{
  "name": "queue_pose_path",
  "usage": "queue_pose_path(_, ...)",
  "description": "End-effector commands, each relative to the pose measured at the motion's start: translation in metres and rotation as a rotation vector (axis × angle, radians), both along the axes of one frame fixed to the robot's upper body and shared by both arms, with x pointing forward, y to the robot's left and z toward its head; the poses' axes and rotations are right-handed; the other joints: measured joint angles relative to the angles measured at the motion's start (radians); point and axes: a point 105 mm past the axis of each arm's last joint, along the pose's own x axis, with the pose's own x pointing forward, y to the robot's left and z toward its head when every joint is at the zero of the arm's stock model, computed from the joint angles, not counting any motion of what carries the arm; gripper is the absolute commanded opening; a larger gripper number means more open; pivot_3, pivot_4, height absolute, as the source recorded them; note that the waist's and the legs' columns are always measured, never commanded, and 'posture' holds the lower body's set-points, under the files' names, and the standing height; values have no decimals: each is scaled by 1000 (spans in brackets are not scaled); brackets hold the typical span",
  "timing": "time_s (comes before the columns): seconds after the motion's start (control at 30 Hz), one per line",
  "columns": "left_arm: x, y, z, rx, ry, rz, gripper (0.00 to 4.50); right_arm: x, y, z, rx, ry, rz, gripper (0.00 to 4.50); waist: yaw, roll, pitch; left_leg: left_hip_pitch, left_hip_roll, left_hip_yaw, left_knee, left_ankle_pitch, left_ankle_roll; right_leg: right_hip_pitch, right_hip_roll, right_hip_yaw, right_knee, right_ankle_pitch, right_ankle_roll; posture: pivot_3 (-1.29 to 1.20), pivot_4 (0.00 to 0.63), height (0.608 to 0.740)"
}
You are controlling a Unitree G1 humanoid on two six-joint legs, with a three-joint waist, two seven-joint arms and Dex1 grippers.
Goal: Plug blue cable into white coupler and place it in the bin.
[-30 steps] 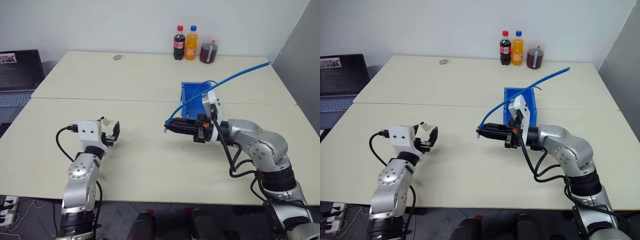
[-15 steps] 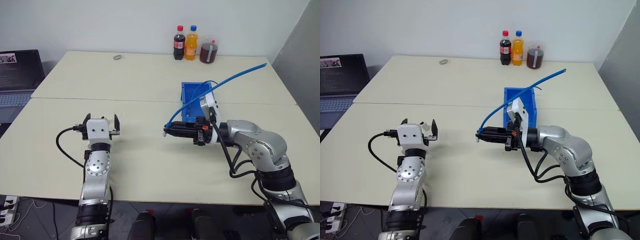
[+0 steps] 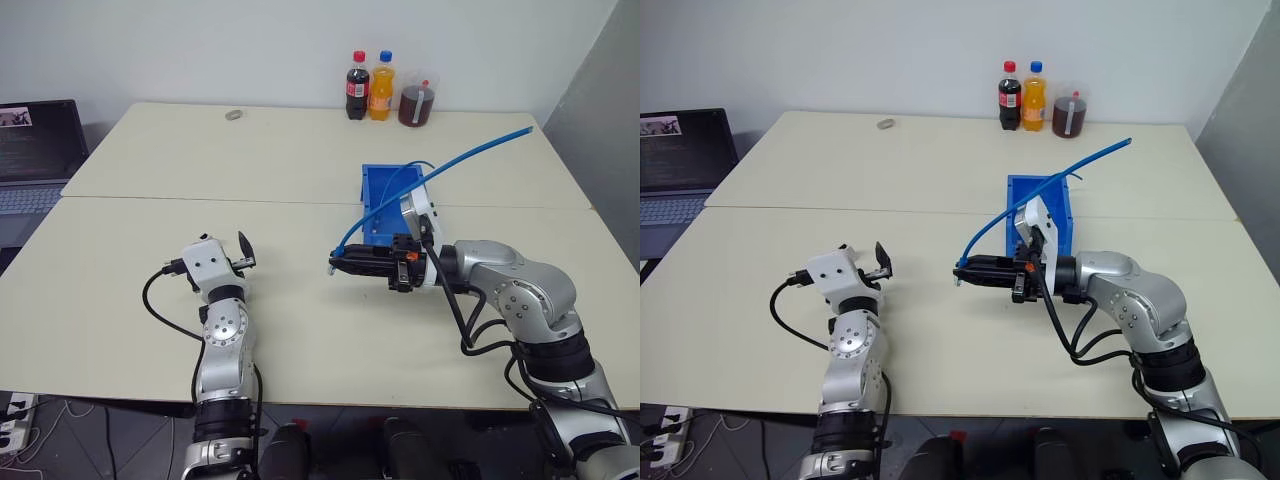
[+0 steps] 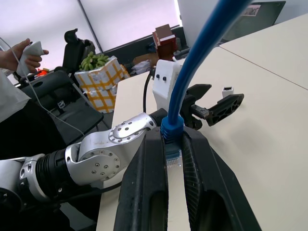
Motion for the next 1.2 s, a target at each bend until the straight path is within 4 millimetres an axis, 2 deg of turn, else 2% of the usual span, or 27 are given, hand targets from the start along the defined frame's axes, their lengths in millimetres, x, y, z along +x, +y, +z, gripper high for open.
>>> queue_pose_path(0.03, 1, 7, 1, -26, -6, 101, 4361, -4, 0, 10, 7, -45, 23, 143, 0, 0, 0, 0, 0, 0, 0, 0, 0, 0, 0, 0, 0, 0, 0, 0, 150, 740)
queue_pose_path(0.2, 5, 8, -7, -46, 17, 170, 4361, -4, 1, 10, 2, -47, 29, 143, 2, 0, 0, 0, -1, 0, 1, 0, 0, 0, 0, 0, 0, 0, 0, 0, 150, 740)
queue_pose_path(0.9, 39, 6, -26, -172, 71, 221, 4361, -8, 0, 11, -12, -56, 34, 141, 4, 0, 0, 2, -1, -1, 2, 0, 0, 2, 0, -1, 2, 0, 1, 0, 150, 740)
queue_pose_path(1.2, 43, 9, -36, -204, 115, 287, 4361, -8, 1, 10, -12, -56, 38, 140, 5, 0, -1, 3, -2, -1, 2, 0, 0, 2, -1, -1, 3, 0, 1, 0, 150, 740)
